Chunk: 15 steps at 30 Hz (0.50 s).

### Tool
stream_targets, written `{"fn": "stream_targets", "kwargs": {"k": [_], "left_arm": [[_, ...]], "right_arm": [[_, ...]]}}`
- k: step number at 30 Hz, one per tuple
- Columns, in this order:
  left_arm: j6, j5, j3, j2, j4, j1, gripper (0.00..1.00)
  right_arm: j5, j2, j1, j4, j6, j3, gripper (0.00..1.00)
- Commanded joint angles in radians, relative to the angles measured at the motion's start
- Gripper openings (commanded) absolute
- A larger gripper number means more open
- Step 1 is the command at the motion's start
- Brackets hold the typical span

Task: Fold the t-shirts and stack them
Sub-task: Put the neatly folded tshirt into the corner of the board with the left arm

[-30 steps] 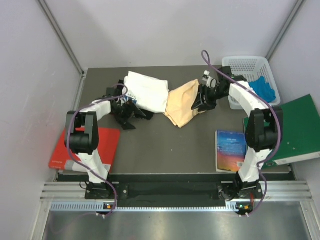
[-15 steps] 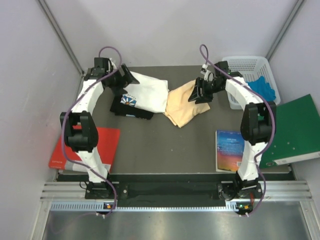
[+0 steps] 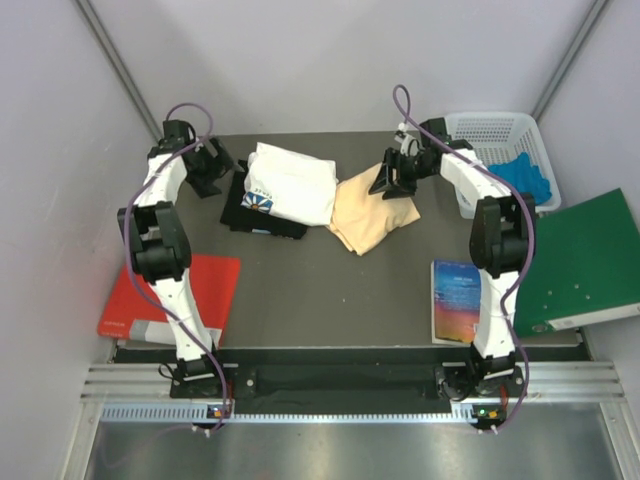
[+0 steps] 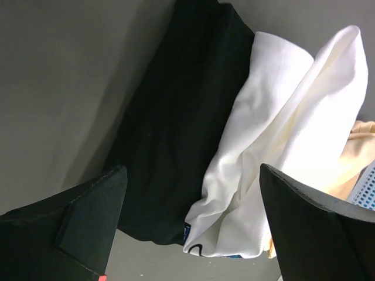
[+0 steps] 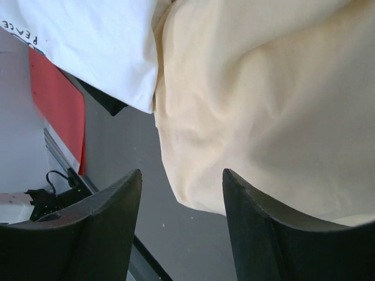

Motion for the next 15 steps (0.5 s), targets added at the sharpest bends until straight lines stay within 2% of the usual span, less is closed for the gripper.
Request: {"fn": "stream_targets", "kwargs": {"k": [1,15], "left_arm": [[0.004,0.034,-0.026,-0.037,0.041,-0.016,0.99],[-0.024,0.076,-0.081,-0.084,0.127,-0.037,0.96]], "right_arm": [[-0.015,-0.004,0.014,0.033,0.001,0.005,0.58],[-0.022,-0.004,0.015,0.042,0.001,-0.029,0.58]]}}
